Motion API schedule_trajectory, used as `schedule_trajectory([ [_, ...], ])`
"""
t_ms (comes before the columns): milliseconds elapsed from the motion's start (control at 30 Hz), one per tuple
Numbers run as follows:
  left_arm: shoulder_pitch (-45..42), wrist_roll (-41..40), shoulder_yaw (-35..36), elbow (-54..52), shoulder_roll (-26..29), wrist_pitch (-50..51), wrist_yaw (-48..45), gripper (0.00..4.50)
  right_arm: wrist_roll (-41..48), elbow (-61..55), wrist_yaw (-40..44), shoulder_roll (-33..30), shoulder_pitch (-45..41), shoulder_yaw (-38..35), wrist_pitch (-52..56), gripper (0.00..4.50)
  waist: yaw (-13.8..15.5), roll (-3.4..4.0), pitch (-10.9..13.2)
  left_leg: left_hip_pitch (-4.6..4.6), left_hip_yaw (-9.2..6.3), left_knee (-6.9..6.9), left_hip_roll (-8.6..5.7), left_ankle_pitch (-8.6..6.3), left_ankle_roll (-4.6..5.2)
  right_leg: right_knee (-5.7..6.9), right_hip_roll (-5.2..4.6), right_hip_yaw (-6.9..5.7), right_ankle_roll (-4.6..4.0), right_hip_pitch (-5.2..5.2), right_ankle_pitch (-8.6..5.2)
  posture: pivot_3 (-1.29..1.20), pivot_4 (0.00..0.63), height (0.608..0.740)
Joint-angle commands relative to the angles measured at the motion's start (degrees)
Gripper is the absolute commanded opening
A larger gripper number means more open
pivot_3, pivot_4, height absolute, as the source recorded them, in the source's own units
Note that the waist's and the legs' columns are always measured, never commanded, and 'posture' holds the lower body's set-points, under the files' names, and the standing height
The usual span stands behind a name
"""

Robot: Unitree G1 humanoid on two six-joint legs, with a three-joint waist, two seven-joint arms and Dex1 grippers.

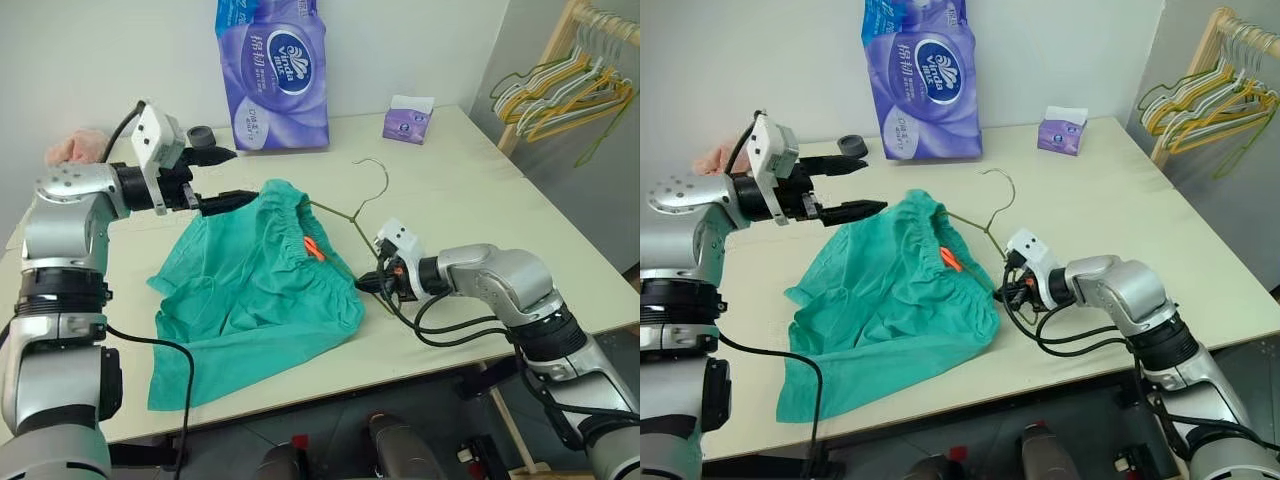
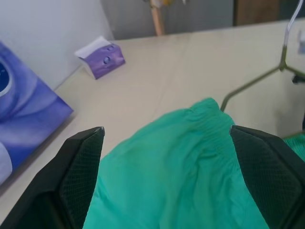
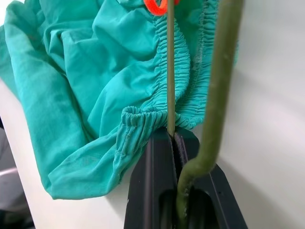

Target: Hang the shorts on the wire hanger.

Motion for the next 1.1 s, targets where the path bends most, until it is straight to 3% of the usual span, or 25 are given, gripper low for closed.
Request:
schedule_trajectory([
  [33,-3.6,5.7,-4.0,3.4,2.5,-10.0,-5.2,4.45,-2.5,-3.6,2.6,-1.9,-0.2,2.0,-3.4,0.00,0.0,0.00,0.0,0.00,0.00,0.00,0.00,0.00,0.00,-0.01,0.00,0.01,0.00,0.00,0.00,-0.21,0.076,0.740],
  [300,-10.1,10.6,-7.8,16.0,-1.6,-21.2,-8.7,4.45,-7.7,-7.0,5.6,-4.6,0.1,6.3,-7.8,0.00,0.0,-0.02,0.0,-0.04,0.02,0.05,-0.01,0.00,0.00,0.00,0.00,-0.01,0.01,-0.02,0.00,-0.22,0.071,0.740],
  [533,-5.3,8.5,-9.2,9.8,-2.5,-16.8,-14.4,4.45,-11.1,-8.3,6.5,-5.0,0.1,7.3,-9.7,0.00,-0.8,-0.02,0.0,-0.14,0.02,0.06,0.00,0.00,0.01,0.04,0.00,0.01,0.01,-0.13,0.00,-0.24,0.074,0.740],
  [867,-1.8,11.3,-10.4,5.2,-3.2,-16.3,-12.7,4.45,-14.5,-11.1,7.6,-5.3,0.9,7.7,-12.9,0.00,-1.4,-0.01,0.0,-0.59,-0.10,0.29,0.00,0.01,0.00,0.11,0.00,-0.07,-0.01,-0.42,0.00,-0.24,0.078,0.740],
  [967,-1.4,11.5,-10.6,4.5,-3.8,-16.1,-12.6,3.83,-15.0,-12.1,7.8,-5.0,1.0,7.7,-13.3,0.00,-1.4,-0.01,0.0,-0.63,-0.13,0.35,-0.01,0.01,0.00,0.11,0.00,-0.10,-0.01,-0.42,0.01,-0.24,0.080,0.740],
  [1100,-0.6,11.3,-10.7,3.0,-4.1,-15.0,-12.6,2.66,-15.3,-12.8,7.9,-4.5,0.9,7.3,-13.2,0.00,-1.4,-0.01,0.0,-0.67,-0.14,0.40,-0.01,0.00,0.00,0.12,0.00,-0.11,-0.01,-0.42,0.01,-0.25,0.082,0.740],
])
